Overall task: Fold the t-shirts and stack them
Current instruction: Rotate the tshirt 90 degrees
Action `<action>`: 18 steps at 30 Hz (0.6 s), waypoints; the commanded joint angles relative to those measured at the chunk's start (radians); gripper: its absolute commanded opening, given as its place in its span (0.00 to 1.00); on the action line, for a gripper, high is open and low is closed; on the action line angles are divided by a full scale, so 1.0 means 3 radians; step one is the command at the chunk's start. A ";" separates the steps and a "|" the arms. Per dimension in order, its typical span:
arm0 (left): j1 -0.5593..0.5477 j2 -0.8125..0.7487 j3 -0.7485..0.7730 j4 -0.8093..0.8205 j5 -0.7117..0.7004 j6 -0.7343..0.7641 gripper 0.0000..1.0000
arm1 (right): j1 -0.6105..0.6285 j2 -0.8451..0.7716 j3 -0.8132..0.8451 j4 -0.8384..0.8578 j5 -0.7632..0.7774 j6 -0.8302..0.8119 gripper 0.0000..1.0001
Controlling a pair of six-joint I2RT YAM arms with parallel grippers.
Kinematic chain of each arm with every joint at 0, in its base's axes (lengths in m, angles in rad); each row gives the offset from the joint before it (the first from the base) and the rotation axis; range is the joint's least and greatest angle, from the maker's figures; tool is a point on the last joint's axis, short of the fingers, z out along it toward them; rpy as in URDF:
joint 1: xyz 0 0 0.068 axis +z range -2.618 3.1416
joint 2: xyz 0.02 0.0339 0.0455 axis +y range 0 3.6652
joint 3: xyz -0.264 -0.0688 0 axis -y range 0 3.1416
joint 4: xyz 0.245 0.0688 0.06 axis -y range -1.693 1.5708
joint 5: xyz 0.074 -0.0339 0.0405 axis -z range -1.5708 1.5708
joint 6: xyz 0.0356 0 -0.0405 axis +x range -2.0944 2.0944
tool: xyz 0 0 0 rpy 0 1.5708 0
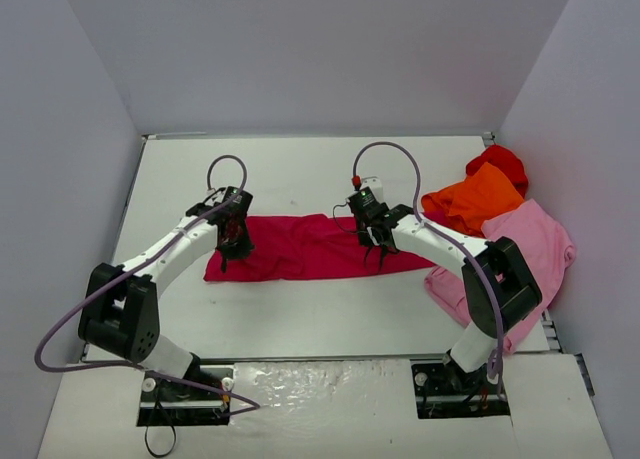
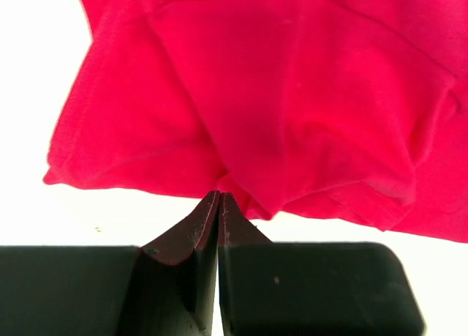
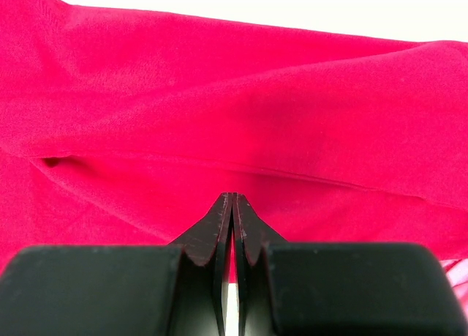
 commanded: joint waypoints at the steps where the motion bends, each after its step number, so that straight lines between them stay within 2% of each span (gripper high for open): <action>1: -0.0118 0.0079 0.0345 0.0145 -0.0082 -0.0005 0.00 | -0.0019 -0.0153 0.0003 0.0050 0.0037 0.0001 0.00; 6: -0.0166 0.0106 0.0545 0.0159 -0.0112 0.0021 0.00 | -0.0019 -0.0136 0.0003 0.0050 0.0004 0.0000 0.00; 9: -0.0175 0.0318 0.0617 0.0205 -0.0016 0.0006 0.00 | -0.0025 -0.0111 0.0027 0.0050 -0.0001 0.0010 0.00; 18: -0.0227 0.0923 0.0243 0.0684 0.0057 -0.0232 0.00 | -0.0024 -0.0080 0.0024 0.0050 -0.0002 -0.0009 0.00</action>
